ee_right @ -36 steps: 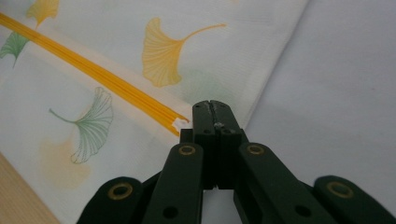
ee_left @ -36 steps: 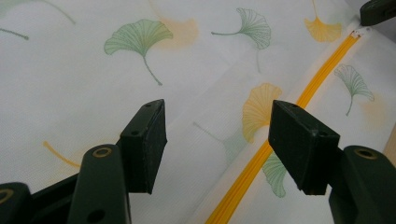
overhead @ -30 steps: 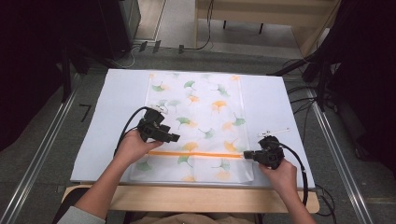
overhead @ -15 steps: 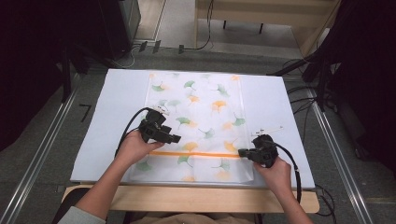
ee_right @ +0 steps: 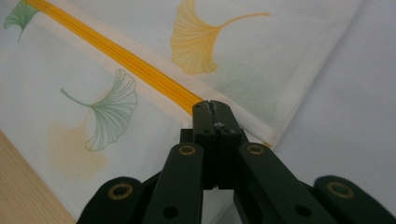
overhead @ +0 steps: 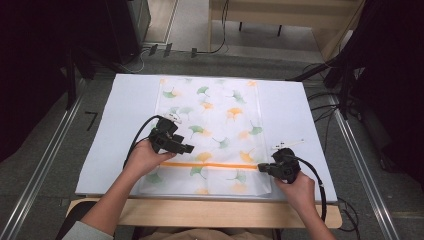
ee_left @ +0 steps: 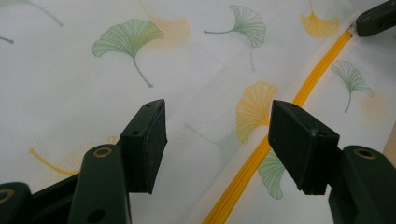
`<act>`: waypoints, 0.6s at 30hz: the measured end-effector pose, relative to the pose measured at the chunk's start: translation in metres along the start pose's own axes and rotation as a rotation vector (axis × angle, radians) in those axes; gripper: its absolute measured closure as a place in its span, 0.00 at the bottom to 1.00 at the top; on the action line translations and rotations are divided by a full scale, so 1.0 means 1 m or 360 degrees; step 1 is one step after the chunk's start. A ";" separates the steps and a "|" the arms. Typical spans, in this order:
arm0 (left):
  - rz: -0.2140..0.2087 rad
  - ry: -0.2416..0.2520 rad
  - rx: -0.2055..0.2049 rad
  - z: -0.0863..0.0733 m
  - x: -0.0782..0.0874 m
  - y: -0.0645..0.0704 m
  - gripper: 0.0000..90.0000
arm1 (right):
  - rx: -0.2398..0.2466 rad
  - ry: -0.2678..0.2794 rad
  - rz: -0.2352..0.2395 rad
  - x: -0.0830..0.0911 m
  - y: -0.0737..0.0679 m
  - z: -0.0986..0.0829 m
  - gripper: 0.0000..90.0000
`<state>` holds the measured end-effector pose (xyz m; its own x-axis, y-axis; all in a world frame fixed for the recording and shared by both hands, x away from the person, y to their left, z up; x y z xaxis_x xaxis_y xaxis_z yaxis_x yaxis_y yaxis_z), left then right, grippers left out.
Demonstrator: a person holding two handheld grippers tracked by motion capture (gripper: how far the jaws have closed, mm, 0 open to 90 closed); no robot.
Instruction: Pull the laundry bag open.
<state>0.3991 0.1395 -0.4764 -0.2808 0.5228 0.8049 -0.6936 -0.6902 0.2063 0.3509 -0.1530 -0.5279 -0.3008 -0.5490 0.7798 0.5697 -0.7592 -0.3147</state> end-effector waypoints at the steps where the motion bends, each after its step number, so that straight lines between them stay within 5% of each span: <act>1: 0.0000 0.0000 -0.0001 0.000 0.000 0.000 0.42 | 0.0010 0.0006 -0.0002 -0.001 -0.001 0.000 1.00; 11: -0.0001 -0.0008 -0.0009 -0.001 -0.002 0.001 0.42 | 0.0051 0.0075 -0.0039 -0.002 -0.003 0.012 1.00; 18: 0.0002 -0.0002 -0.0013 -0.001 -0.002 0.003 0.42 | -0.0027 0.0132 -0.0079 0.009 0.012 0.014 0.96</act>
<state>0.3975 0.1370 -0.4778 -0.2810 0.5211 0.8059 -0.6985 -0.6869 0.2007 0.3661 -0.1625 -0.5172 -0.3907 -0.5373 0.7474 0.5399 -0.7914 -0.2866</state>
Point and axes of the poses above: each handheld gripper's, and its own axes: x roughly backward along the jaws, z roughly out of its top, y roughly to its right, the point moved 8 cm from there along -x, roughly forward along the jaws, and after that the axes turned 2 degrees about z, right-handed, at the moved point
